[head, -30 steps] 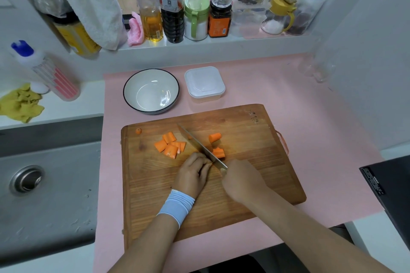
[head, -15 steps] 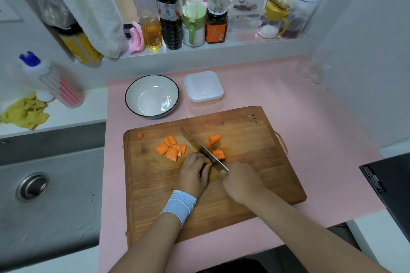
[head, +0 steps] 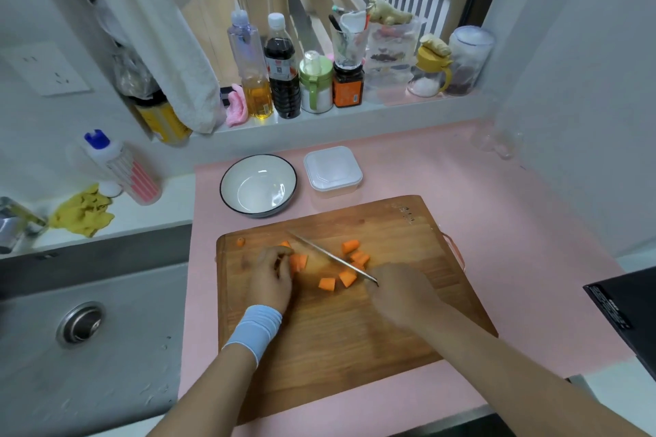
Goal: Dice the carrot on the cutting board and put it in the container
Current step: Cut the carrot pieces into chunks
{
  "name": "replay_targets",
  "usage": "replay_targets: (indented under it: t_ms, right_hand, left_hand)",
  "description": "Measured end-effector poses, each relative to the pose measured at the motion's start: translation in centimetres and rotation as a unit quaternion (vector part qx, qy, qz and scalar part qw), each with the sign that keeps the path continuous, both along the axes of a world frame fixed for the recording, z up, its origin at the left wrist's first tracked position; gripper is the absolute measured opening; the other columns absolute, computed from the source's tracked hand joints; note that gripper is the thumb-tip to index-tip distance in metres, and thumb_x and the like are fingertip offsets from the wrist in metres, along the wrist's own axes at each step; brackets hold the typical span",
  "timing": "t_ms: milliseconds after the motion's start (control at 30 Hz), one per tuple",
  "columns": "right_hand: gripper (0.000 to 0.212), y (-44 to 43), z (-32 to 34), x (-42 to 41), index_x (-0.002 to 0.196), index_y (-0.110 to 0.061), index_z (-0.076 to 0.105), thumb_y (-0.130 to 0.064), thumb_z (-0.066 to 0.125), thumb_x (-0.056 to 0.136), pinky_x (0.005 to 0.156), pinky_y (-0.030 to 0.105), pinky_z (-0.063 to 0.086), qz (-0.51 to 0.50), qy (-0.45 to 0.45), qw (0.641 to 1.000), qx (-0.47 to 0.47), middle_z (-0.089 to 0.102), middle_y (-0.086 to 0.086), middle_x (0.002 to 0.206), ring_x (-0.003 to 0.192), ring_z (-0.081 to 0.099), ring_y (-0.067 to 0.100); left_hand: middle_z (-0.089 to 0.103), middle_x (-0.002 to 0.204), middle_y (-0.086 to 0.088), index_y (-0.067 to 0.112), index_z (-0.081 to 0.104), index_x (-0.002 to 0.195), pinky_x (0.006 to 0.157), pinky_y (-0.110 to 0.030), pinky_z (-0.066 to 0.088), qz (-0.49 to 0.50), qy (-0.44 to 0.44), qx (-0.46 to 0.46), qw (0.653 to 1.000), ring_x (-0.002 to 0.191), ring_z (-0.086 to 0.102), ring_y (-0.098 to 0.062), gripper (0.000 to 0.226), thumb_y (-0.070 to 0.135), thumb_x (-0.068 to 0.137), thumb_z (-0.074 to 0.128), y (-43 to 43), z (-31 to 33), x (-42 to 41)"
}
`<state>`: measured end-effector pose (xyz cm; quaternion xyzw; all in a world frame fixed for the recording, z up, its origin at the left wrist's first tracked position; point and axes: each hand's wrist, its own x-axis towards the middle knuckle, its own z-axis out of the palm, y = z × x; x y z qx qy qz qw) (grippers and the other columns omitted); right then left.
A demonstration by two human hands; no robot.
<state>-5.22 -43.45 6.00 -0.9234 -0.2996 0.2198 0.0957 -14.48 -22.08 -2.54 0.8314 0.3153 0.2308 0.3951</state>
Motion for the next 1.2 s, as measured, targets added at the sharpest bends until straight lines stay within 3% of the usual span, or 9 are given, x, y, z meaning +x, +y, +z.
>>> replay_targets:
  t_ms: [200,333,500,633,733,800,933,1100,1200]
  right_hand:
    - [0.033,-0.5,-0.2,0.4,0.123,-0.035,0.062,-0.025,0.046,0.096,0.063,0.033,0.05,0.096,-0.113,0.989,-0.008,0.068,-0.004,0.086,0.076,0.063,0.02]
    - [0.025,-0.4,0.0,0.9,0.113,-0.035,0.064,-0.026,0.047,0.096,0.056,0.029,0.043,0.078,-0.138,0.987,0.004,0.063,-0.009,0.076,0.069,0.059,0.015]
    - [0.023,-0.9,0.5,1.4,0.104,-0.032,0.072,-0.027,0.05,0.099,0.047,0.016,0.026,-0.019,-0.102,0.993,0.055,0.064,-0.009,0.072,0.061,0.052,0.007]
    - [0.027,-1.3,0.3,1.9,0.109,-0.034,0.073,-0.027,0.049,0.098,0.057,0.021,0.042,-0.07,-0.105,0.989,0.08,0.07,-0.009,0.081,0.073,0.061,0.01]
    - [0.026,-1.4,0.3,2.0,0.115,-0.036,0.07,-0.032,0.05,0.099,0.069,0.03,0.054,-0.105,-0.112,0.985,0.08,0.072,-0.011,0.09,0.081,0.063,0.012]
    - [0.023,-1.5,0.2,2.1,0.111,-0.034,0.07,-0.035,0.05,0.099,0.067,0.03,0.052,-0.11,-0.128,0.983,0.078,0.071,-0.01,0.088,0.08,0.063,0.013]
    - [0.023,-1.6,0.3,2.0,0.112,-0.039,0.068,-0.036,0.05,0.099,0.054,0.018,0.036,-0.106,-0.152,0.98,0.075,0.068,-0.013,0.083,0.072,0.058,0.007]
    - [0.027,-1.4,0.1,1.3,0.12,-0.037,0.067,-0.042,0.05,0.1,0.06,0.02,0.047,-0.099,-0.165,0.978,0.076,0.071,-0.012,0.084,0.071,0.061,0.007]
    - [0.026,-0.8,-0.4,0.9,0.116,-0.033,0.069,-0.036,0.052,0.097,0.061,0.02,0.046,-0.096,-0.163,0.979,0.069,0.069,-0.01,0.081,0.069,0.061,0.007]
  left_hand:
    - [0.061,0.084,0.021,0.026,0.072,0.093,0.087,-0.024,0.043,0.024,0.004,0.035,0.999,0.088,0.052,-0.002,0.032,0.0,0.086,0.055,3.4,3.9,-0.3]
    - [0.067,0.077,0.028,0.04,0.068,0.082,0.086,-0.023,0.053,-0.015,0.056,-0.007,0.998,0.082,0.065,0.007,0.048,-0.004,0.082,0.05,4.5,4.1,0.3]
    - [0.063,0.077,0.015,0.031,0.066,0.085,0.06,-0.003,0.033,0.048,0.05,-0.015,0.998,0.073,0.057,-0.01,0.035,0.001,0.086,0.048,3.4,5.6,0.6]
    - [0.065,0.088,0.003,0.021,0.063,0.084,0.074,-0.02,0.038,-0.114,0.071,-0.005,0.991,0.088,0.059,-0.022,0.028,-0.001,0.08,0.046,0.1,4.0,2.9]
    - [0.067,0.112,-0.008,0.015,0.072,0.102,0.096,-0.033,0.044,-0.36,0.092,0.127,0.92,0.108,0.057,-0.028,0.034,0.006,0.078,0.049,-2.8,1.6,4.9]
    - [0.051,0.142,-0.01,0.017,0.059,0.131,0.11,-0.041,0.036,-0.468,0.135,0.212,0.847,0.131,0.042,-0.032,0.043,0.015,0.087,0.054,-4.4,0.0,6.6]
    - [0.026,0.159,-0.005,0.018,0.03,0.151,0.119,-0.041,0.013,-0.519,0.225,0.357,0.743,0.145,0.02,-0.029,0.052,0.029,0.102,0.041,-4.9,-1.2,8.3]
    - [0.066,0.121,-0.008,0.009,0.07,0.115,0.093,-0.033,0.051,-0.525,0.093,0.347,0.772,0.108,0.063,-0.03,0.03,0.019,0.091,0.054,-1.9,-2.0,6.8]
    - [0.069,0.113,-0.003,0.012,0.074,0.104,0.088,-0.033,0.054,-0.502,0.03,0.311,0.806,0.101,0.064,-0.024,0.029,0.023,0.088,0.052,0.9,-2.0,4.7]
